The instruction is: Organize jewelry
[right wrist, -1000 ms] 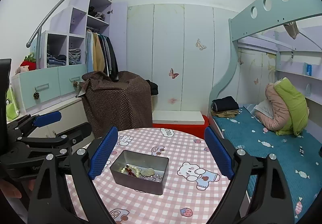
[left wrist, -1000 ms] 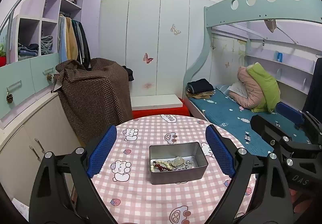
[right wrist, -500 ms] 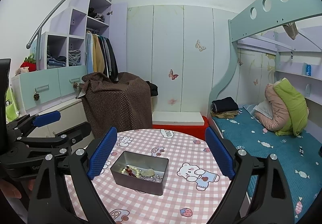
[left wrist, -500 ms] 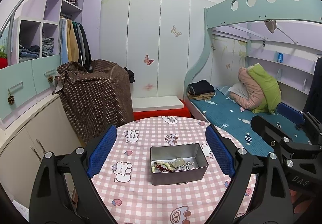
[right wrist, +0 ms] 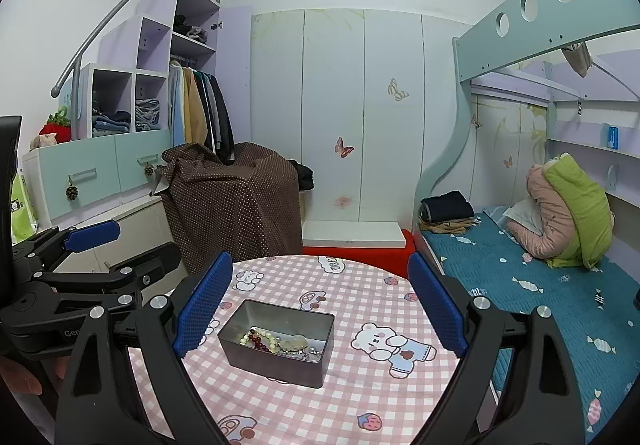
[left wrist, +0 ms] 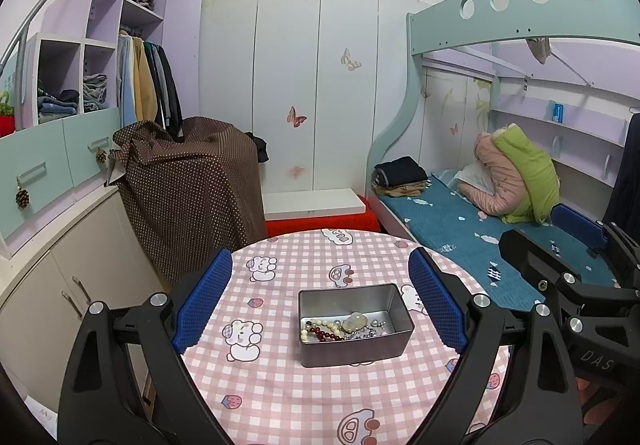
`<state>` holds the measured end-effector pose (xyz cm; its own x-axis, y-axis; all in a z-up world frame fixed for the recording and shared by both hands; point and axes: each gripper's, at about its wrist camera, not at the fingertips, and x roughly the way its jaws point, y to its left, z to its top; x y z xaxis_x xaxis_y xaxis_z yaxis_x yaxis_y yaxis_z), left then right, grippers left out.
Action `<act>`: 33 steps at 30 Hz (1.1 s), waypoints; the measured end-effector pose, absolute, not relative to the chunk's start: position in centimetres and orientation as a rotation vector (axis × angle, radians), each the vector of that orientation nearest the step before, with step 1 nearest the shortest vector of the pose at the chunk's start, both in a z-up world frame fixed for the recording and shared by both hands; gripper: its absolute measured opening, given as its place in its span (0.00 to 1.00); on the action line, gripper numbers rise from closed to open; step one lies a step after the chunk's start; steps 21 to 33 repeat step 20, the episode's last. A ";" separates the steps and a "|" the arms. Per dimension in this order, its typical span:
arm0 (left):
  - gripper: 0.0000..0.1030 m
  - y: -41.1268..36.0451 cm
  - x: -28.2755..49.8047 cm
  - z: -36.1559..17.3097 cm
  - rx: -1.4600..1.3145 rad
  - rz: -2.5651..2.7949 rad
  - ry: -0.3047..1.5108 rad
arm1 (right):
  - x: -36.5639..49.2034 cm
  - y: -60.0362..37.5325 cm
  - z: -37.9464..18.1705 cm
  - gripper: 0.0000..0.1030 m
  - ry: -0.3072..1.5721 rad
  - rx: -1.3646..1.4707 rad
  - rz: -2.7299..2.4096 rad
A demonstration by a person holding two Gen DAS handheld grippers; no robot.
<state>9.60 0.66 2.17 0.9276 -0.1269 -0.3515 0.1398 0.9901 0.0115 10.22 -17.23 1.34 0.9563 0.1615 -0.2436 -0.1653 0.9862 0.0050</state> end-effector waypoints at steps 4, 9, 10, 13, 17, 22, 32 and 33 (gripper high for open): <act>0.87 0.7 9.8 2.2 0.037 -0.133 0.361 | 10.3 -17.2 1.4 0.84 0.249 -0.016 0.167; 0.87 0.7 9.8 2.2 0.037 -0.133 0.363 | 10.5 -17.2 1.3 0.84 0.249 -0.016 0.169; 0.87 0.7 9.9 2.2 0.037 -0.135 0.367 | 10.5 -17.2 1.3 0.84 0.250 -0.017 0.169; 0.87 0.8 10.2 2.1 0.037 -0.139 0.375 | 10.6 -17.3 1.2 0.84 0.253 -0.015 0.171; 0.87 0.8 10.5 1.9 0.034 -0.138 0.381 | 10.6 -17.3 1.1 0.84 0.254 -0.016 0.170; 0.87 0.8 10.7 1.7 0.033 -0.139 0.383 | 10.7 -17.3 1.2 0.84 0.253 -0.014 0.170; 0.87 0.8 10.7 1.7 0.033 -0.139 0.383 | 10.7 -17.3 1.2 0.84 0.253 -0.014 0.170; 0.87 0.8 10.7 1.7 0.033 -0.139 0.383 | 10.7 -17.3 1.2 0.84 0.253 -0.014 0.170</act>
